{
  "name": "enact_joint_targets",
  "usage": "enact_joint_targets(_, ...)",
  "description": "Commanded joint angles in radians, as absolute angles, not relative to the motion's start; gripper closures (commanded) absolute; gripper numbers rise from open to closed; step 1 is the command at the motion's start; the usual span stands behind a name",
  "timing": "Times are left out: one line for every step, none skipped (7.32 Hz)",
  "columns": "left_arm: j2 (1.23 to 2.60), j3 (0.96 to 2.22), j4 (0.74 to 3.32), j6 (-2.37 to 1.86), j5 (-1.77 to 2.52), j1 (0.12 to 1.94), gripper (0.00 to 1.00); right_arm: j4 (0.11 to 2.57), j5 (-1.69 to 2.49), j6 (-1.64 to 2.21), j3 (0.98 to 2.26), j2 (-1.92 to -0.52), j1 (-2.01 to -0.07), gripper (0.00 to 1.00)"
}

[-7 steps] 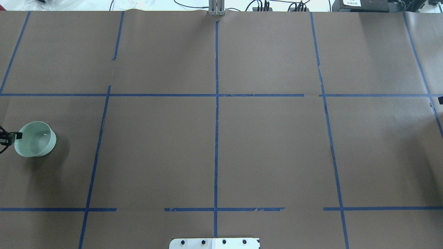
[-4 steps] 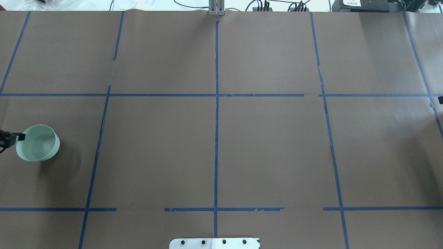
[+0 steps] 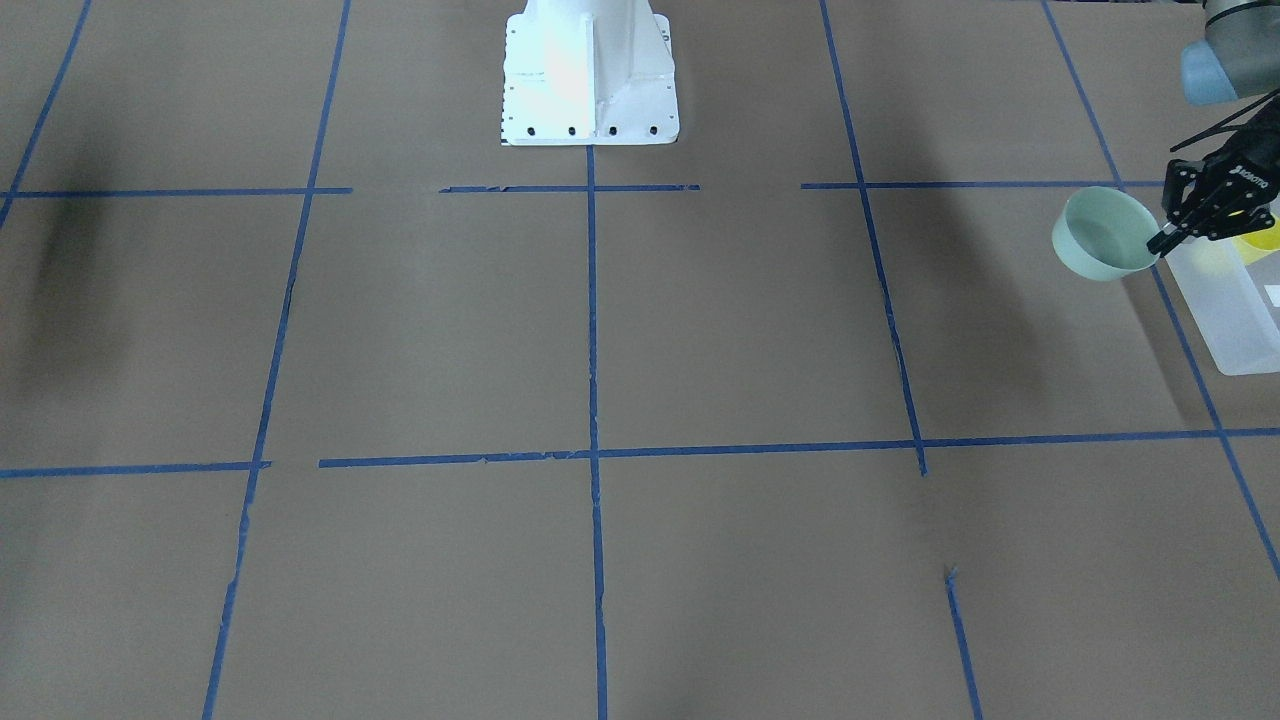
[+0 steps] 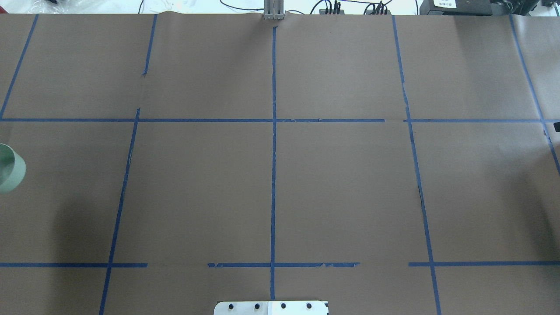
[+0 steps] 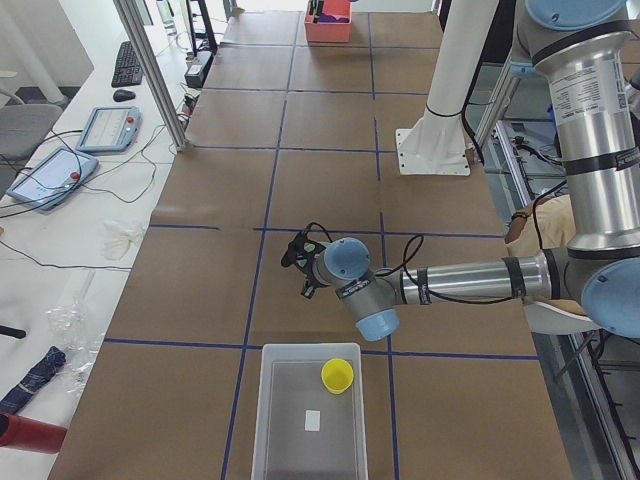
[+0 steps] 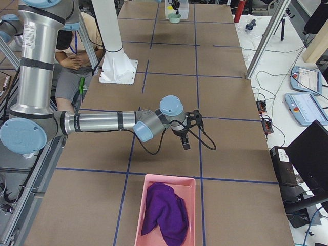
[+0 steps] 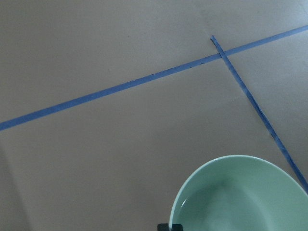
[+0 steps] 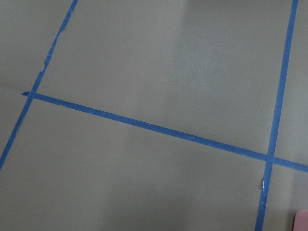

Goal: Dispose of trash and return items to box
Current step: 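Lift the green bowl with the left gripper and carry it to the clear bin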

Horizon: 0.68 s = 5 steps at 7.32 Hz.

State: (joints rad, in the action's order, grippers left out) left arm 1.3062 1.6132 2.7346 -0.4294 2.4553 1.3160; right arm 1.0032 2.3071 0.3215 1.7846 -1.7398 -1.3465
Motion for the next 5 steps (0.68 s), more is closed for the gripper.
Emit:
enact_joint_targets(1.307,1.603,2.548,-0.135,2.502,1.493,1.00,1.003,2.306,0.319,1.784,-1.740,-1.345,0.00)
enact_joint_targets(1.308,1.600,2.385,0.046,2.517,1.610,1.00,1.003,2.306,0.319,1.784,-1.740,-1.345,0.00)
enact_joint_targets(1.340,1.548,2.264,0.222,2.508,1.690,1.00,1.003,2.304,0.319,1.784,-1.740,-1.344,0.00)
enact_joint_targets(1.368,1.472,2.249,0.301,2.507,1.721,1.00,1.003,2.301,0.319,1.784,-1.740,-1.342,0.00)
enact_joint_targets(1.371,1.422,2.262,0.299,2.493,1.721,1.00,1.003,2.301,0.318,1.784,-1.740,-1.341,0.00)
